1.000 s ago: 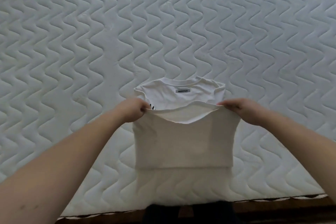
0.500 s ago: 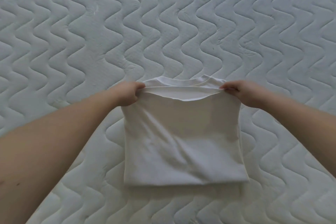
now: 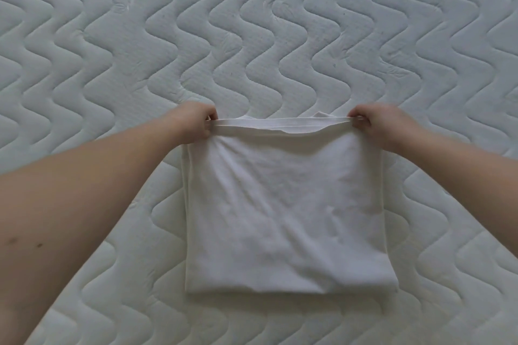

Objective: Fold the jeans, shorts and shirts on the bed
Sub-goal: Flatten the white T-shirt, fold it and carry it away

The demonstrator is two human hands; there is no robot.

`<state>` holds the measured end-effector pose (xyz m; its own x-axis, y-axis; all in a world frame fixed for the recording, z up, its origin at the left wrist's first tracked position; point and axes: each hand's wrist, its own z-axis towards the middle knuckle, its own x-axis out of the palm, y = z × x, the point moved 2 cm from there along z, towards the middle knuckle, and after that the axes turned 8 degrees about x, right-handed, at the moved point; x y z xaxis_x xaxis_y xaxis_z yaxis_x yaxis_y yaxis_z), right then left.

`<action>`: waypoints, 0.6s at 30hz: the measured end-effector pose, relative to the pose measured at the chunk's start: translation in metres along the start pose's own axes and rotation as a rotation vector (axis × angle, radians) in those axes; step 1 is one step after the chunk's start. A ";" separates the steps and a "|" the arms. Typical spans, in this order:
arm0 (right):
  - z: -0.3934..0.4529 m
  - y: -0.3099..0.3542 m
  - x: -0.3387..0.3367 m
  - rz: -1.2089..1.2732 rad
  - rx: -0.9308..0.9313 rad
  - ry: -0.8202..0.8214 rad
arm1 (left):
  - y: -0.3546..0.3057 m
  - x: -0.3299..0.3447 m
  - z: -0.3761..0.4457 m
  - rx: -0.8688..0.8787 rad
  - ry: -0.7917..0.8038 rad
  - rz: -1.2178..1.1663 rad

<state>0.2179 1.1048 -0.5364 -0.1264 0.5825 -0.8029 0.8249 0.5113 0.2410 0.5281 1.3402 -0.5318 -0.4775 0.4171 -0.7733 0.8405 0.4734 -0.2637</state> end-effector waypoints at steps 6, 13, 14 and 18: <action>0.006 0.006 0.001 -0.082 0.084 0.095 | 0.003 0.002 0.006 -0.092 0.093 -0.164; 0.003 0.012 -0.006 -0.112 0.020 0.120 | -0.004 -0.003 0.000 0.072 0.095 0.056; 0.000 0.012 -0.009 -0.098 0.016 0.114 | -0.003 -0.004 -0.004 0.081 0.090 0.020; -0.019 0.013 -0.023 -0.057 -0.024 0.087 | -0.002 -0.012 -0.024 0.078 0.087 -0.085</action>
<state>0.2209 1.1095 -0.5044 -0.2208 0.6042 -0.7657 0.8017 0.5595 0.2103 0.5265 1.3527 -0.5084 -0.5652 0.4455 -0.6943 0.8119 0.4496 -0.3724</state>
